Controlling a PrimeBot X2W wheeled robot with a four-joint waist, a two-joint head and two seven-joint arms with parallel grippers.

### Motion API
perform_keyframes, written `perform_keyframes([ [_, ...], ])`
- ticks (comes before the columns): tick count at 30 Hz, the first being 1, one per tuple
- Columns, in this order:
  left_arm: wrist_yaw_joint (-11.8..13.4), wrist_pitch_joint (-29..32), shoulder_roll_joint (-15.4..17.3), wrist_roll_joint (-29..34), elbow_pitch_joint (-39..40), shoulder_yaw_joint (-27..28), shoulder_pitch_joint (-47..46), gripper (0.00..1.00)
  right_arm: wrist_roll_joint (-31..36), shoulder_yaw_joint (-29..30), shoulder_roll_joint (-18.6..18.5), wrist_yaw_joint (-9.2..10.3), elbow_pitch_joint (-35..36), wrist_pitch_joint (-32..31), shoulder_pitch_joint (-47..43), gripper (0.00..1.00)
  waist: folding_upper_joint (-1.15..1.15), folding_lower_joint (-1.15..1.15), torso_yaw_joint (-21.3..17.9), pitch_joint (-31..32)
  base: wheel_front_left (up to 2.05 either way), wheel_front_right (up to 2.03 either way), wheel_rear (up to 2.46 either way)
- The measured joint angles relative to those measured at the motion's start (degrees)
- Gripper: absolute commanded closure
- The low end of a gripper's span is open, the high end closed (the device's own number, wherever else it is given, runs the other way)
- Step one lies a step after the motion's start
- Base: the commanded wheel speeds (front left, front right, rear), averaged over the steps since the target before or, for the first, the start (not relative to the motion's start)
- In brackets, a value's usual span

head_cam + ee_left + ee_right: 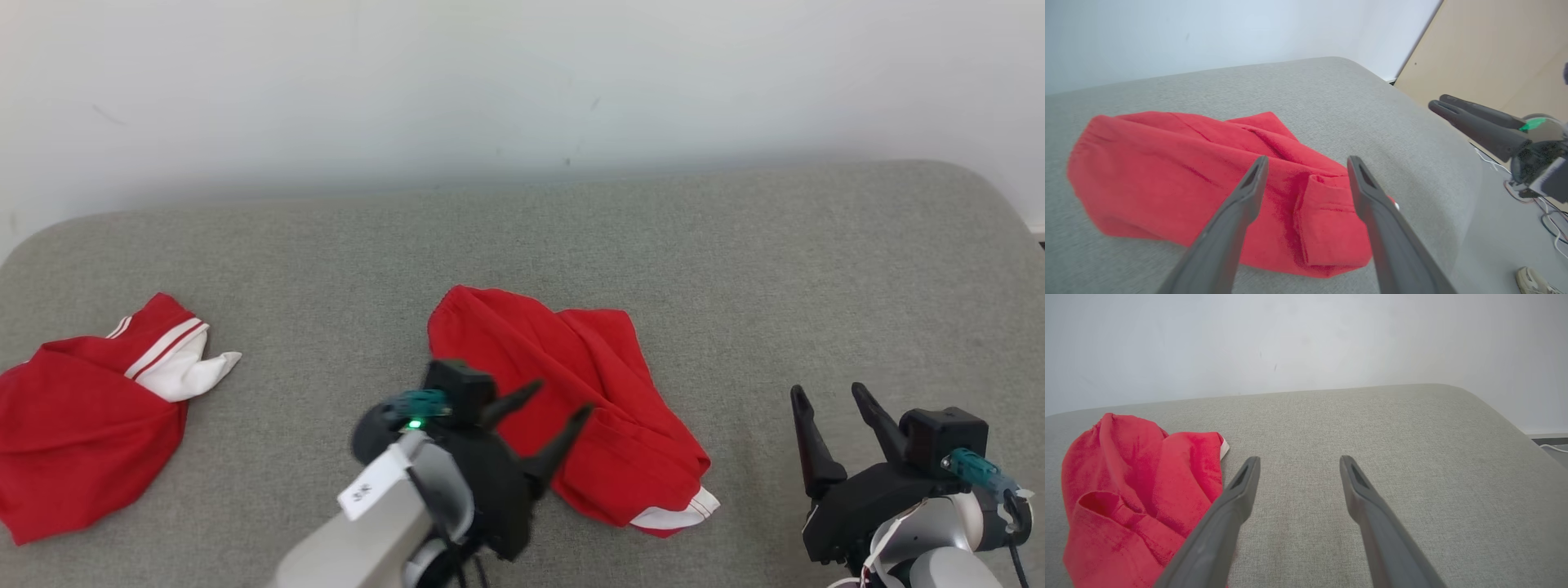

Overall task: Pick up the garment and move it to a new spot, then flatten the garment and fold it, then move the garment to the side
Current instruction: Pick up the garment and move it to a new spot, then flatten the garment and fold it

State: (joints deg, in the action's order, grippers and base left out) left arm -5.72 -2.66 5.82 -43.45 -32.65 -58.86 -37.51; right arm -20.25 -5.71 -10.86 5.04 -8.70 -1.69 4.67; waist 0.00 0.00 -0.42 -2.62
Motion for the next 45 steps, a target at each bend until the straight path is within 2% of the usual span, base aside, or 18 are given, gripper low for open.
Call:
perform_keyframes([
  [6, 1.18, -1.47, 4.98, 0.74, -2.19, 1.94, -0.32, 0.00, -0.43, -0.38, 0.51, 0.00, 0.05, 0.03, -0.96, 0.00, 0.00, 0.00, 0.46, 0.39, 0.00, 0.00, 0.00],
  [13, 0.35, -1.47, 7.30, 1.71, -6.15, 3.38, -5.89, 0.00, -0.42, -1.89, 1.03, -0.10, 0.46, 0.07, -0.63, 0.00, 0.00, 0.00, -0.40, -0.40, 0.00, 0.00, 0.00],
  [20, -0.78, -0.26, 9.18, 1.46, -12.48, 4.27, -9.12, 0.00, -0.33, -2.64, 1.07, -0.49, 1.22, -0.42, 0.12, 0.00, 0.00, 0.00, -2.92, -1.68, 0.00, 0.00, 0.00],
  [28, -1.05, 1.24, 9.46, -0.53, -17.18, 4.38, -10.15, 0.00, -0.32, -2.86, 0.92, -0.51, 1.85, -0.83, 0.73, 0.00, 0.00, 0.00, -5.84, -3.75, 0.00, 0.00, 0.00],
  [36, -1.36, 2.76, 7.44, -1.88, -22.27, 3.94, -10.13, 0.00, 0.19, -2.87, 0.91, -0.49, 2.37, -0.85, 2.01, 0.00, 0.00, 0.01, -8.05, -6.32, 0.00, 0.00, 0.00],
  [37, -1.36, 3.20, 7.06, -1.89, -23.03, 3.74, -10.04, 0.50, 0.19, -2.87, 0.91, -0.51, 2.27, -0.85, 2.04, 0.00, 0.00, 0.01, -8.18, -6.50, 0.00, 0.00, 0.00],
  [38, -1.36, 3.41, 6.78, -1.90, -23.86, 3.66, -9.90, 0.81, 0.19, -2.89, 0.91, -0.51, 2.13, -0.85, 2.09, 0.00, 0.00, 0.01, -8.29, -6.60, 0.00, 0.00, 0.00],
  [39, -1.37, 3.43, 6.69, -1.96, -24.34, 3.64, -9.80, 1.00, 0.19, -2.86, 0.90, -0.49, 2.02, -0.85, 2.14, 0.00, 0.00, 0.01, -8.32, -6.61, 0.00, 0.00, 0.00],
  [45, -1.40, 3.05, 5.38, -3.74, -25.57, 3.53, -9.67, 1.00, 0.19, -2.04, 0.45, -0.46, 1.41, -0.82, 2.10, 0.00, 0.00, 0.01, -7.33, -5.98, 0.00, 0.00, 0.00],
])
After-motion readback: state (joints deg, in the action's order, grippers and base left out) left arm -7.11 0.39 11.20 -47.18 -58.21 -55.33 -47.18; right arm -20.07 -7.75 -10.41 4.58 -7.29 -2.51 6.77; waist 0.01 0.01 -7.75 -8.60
